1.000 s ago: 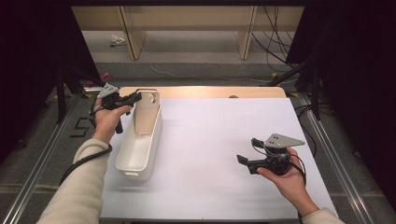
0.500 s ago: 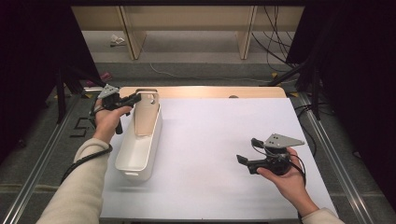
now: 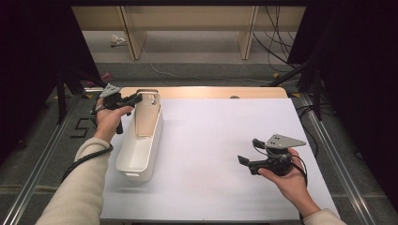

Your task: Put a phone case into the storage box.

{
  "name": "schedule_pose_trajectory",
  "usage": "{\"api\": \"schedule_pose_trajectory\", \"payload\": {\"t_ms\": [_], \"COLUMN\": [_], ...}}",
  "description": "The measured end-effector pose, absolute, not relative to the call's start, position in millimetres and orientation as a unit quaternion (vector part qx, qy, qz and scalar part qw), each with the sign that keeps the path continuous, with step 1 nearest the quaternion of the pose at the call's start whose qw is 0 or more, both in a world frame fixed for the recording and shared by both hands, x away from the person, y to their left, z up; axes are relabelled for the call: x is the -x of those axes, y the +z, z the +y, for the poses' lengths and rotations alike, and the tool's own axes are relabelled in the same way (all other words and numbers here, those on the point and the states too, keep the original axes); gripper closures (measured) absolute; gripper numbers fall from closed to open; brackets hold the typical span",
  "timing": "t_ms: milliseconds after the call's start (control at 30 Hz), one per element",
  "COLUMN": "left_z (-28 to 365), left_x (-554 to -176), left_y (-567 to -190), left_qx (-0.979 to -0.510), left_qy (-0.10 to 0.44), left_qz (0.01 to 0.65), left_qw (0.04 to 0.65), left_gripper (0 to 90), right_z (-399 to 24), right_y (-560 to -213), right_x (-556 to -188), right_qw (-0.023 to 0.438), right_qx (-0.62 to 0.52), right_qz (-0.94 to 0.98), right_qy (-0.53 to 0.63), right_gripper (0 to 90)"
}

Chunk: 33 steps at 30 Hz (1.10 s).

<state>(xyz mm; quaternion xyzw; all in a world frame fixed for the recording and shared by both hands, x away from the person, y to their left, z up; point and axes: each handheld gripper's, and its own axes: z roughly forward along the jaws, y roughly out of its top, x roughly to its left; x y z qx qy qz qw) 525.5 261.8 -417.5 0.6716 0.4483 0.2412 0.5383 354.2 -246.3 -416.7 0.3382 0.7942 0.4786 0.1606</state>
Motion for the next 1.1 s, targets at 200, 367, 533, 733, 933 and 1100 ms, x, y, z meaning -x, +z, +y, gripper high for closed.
{"api": "schedule_pose_trajectory", "payload": {"t_ms": [200,367,533,733,933,1100], "left_z": [263,263,262,262,259,258], "left_x": [-527,-527,-527,-526,-518,-507], "left_y": [-419,-419,-418,-414,-405,-397], "left_qx": [-0.674,-0.683,-0.690,-0.690,-0.690,-0.684], "left_qy": [0.245,0.255,0.268,0.281,0.278,0.274], "left_qz": [0.452,0.457,0.464,0.469,0.468,0.478], "left_qw": [0.530,0.509,0.486,0.474,0.477,0.477], "left_gripper": [77.0,74.9,70.3,62.0,52.0,38.6], "right_z": [-246,-246,-246,-246,-246,-246], "right_y": [-417,-417,-417,-417,-417,-416], "right_x": [-354,-354,-354,-354,-354,-354], "right_qw": [0.160,0.160,0.160,0.160,0.161,0.161], "right_qx": [-0.339,-0.339,-0.338,-0.339,-0.338,-0.338], "right_qz": [0.794,0.794,0.794,0.794,0.794,0.794], "right_qy": [0.479,0.479,0.479,0.479,0.479,0.479], "right_gripper": [17.3,17.3,17.3,17.3,17.3,17.2]}}
